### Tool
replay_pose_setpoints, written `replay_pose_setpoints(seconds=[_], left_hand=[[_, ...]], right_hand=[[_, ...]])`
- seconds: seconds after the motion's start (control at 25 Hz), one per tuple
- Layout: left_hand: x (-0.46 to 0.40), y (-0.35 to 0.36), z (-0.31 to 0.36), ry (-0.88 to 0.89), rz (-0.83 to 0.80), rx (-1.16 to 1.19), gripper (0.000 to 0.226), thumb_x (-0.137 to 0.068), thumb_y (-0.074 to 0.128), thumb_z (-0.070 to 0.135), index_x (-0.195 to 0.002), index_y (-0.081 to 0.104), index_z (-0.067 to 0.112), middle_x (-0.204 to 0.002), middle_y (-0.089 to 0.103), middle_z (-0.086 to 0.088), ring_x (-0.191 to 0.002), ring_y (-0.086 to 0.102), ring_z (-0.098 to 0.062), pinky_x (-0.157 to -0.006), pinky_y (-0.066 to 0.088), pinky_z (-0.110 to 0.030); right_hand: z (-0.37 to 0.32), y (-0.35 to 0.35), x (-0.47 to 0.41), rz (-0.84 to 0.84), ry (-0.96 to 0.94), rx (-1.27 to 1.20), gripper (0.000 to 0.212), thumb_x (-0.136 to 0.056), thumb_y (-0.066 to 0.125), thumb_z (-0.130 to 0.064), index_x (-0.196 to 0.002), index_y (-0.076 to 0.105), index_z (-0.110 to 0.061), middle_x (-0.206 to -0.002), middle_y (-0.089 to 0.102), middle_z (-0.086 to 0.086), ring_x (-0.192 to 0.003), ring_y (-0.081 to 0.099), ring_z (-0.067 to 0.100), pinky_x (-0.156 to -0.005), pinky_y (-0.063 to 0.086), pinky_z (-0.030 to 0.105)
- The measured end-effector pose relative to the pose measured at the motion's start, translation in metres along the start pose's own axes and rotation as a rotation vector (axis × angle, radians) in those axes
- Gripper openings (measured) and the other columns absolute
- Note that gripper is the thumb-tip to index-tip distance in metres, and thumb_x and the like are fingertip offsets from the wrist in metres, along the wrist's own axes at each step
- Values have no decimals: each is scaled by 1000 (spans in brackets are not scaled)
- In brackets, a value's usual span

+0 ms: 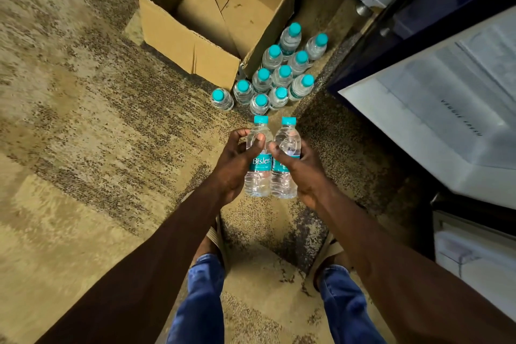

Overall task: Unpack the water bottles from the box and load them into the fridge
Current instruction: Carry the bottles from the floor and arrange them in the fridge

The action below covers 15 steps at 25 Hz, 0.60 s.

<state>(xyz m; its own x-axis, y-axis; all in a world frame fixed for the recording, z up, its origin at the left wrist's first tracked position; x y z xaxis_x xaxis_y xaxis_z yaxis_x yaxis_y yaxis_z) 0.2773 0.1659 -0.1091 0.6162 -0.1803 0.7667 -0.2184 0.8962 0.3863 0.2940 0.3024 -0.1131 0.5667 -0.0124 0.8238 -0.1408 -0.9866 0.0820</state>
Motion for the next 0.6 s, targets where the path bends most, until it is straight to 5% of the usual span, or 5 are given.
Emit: replay_pose_setpoints(seconds=[0.08, 0.2, 0.36, 0.6], left_hand=[[1, 0, -2, -22, 5, -6, 25, -84, 69, 33, -102, 55, 21, -108, 72, -9, -93, 67, -23, -83, 55, -41], [1, -4, -5, -49, -6, 15, 25, -98, 56, 32, -116, 59, 14, -106, 71, -3, -96, 63, -23, -88, 51, -40], [10, 7, -3, -30, -45, -72, 26, -99, 56, 23, -118, 66, 10, -115, 73, -6, -102, 69, -21, -91, 54, -38], [42, 32, 24, 22, -43, -185, 39, -86, 70, 21, -121, 65, 6, -118, 71, -16, -107, 69, -30, -82, 57, -38]], right_hand=[[6, -1, 0, -68, 65, -51, 58, -86, 66, -62, -134, 59, -29, -134, 65, 8, -124, 60, 34, -103, 46, 59], [7, -10, 5, -70, 105, -182, 45, -101, 48, -48, -129, 64, -17, -124, 69, 18, -121, 60, 45, -102, 46, 65], [-6, -18, 15, -60, 33, -152, 37, -103, 51, -35, -132, 60, -13, -125, 69, 11, -117, 63, 34, -97, 53, 47], [-46, -25, 60, -96, 1, -150, 41, -92, 63, -34, -127, 64, -13, -121, 72, 13, -115, 67, 35, -102, 48, 61]])
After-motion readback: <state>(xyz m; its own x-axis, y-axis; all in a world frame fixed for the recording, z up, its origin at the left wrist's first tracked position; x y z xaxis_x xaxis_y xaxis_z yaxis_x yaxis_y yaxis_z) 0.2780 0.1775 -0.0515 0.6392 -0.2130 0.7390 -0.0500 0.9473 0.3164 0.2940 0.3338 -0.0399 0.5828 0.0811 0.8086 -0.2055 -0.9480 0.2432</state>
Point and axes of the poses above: each hand's wrist, its own x-axis away from the middle knuckle, its own y-axis out of the palm, z = x × y, the point moved 8 cm from there along -x, towards the middle knuckle
